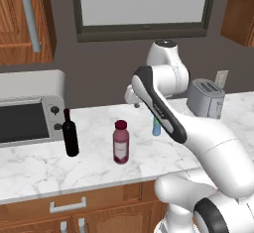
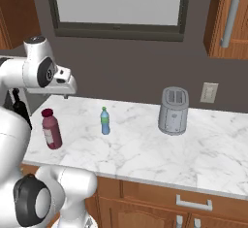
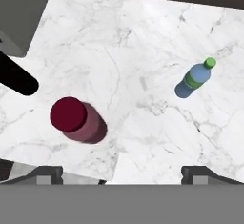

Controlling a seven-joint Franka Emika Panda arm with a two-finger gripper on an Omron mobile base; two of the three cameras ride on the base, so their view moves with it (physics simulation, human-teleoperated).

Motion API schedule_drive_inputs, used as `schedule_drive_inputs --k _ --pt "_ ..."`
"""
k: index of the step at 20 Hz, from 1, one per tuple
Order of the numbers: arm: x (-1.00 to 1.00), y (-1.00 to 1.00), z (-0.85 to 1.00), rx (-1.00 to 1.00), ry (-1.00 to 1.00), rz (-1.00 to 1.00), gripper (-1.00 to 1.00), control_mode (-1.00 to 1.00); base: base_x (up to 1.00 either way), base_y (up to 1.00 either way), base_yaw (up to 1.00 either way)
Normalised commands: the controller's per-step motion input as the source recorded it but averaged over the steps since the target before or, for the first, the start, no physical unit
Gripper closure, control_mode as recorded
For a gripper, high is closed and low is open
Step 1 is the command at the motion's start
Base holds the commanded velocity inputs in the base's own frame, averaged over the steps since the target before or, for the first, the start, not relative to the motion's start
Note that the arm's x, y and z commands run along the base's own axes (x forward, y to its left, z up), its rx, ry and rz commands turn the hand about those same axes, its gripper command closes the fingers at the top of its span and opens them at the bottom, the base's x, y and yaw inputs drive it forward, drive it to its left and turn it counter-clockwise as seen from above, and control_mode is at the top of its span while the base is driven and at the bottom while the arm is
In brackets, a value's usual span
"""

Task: Place the drinks on the dining counter in a tight cluster.

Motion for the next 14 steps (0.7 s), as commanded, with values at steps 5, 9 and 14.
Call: schedule_drive_inputs --k 5,9,14 --pt "0.12 0.09 -0.01 0.10 0.03 0.15 -1.00 -1.00 0.00 0.00 0.00" --pt "-0.03 0.13 -0.01 0.11 0.00 0.12 -1.00 -1.00 0.00 0.00 0.00" --pt "0.02 0.70 0.00 -0.08 0.13 0.04 -1.00 -1.00 0.00 0.00 0.00"
